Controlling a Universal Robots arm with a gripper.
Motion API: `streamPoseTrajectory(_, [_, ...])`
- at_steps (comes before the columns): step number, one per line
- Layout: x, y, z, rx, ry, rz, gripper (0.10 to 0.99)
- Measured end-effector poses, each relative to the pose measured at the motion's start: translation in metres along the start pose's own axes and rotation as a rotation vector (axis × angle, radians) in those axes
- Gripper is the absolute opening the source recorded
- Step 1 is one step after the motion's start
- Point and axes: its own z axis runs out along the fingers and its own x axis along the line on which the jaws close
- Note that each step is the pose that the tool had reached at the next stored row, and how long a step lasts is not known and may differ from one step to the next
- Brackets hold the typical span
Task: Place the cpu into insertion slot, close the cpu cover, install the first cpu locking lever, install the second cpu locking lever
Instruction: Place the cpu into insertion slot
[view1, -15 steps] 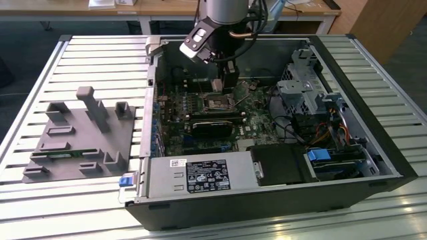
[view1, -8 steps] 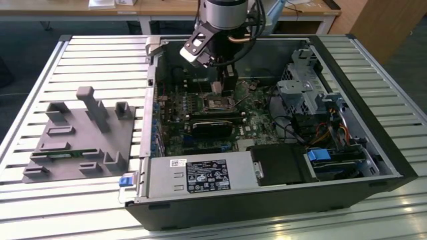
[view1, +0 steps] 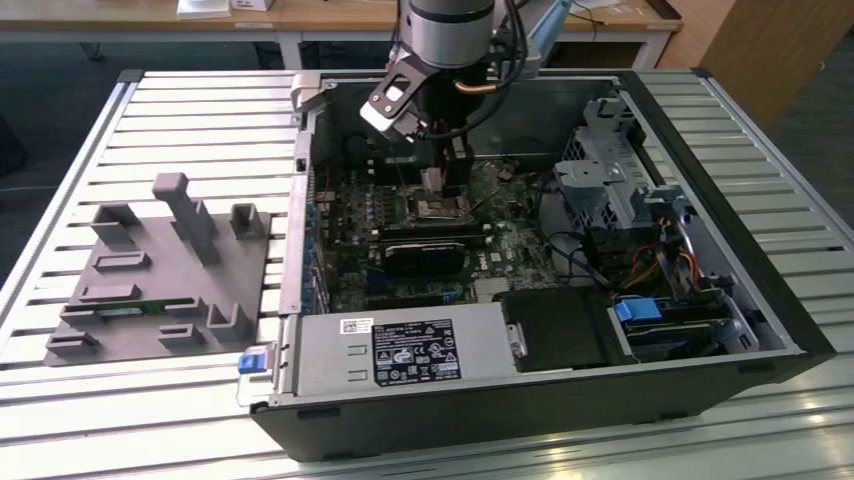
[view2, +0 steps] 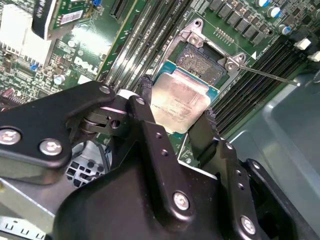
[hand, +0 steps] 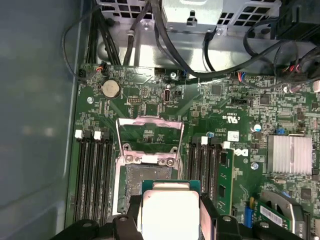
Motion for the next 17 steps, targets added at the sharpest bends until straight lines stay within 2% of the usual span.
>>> streamPoseTrajectory(8, [0.0036,-0.0008,0.0139,0.0,-0.0021,0.002,0.541])
streamPoseTrajectory(10, [0.0038,-0.0011,0.0158,0.001,-0.0068,0.001,0.541])
streamPoseTrajectory(17, [0.0051,-0.0019,0.0231,0.001,-0.0071,0.001,0.541])
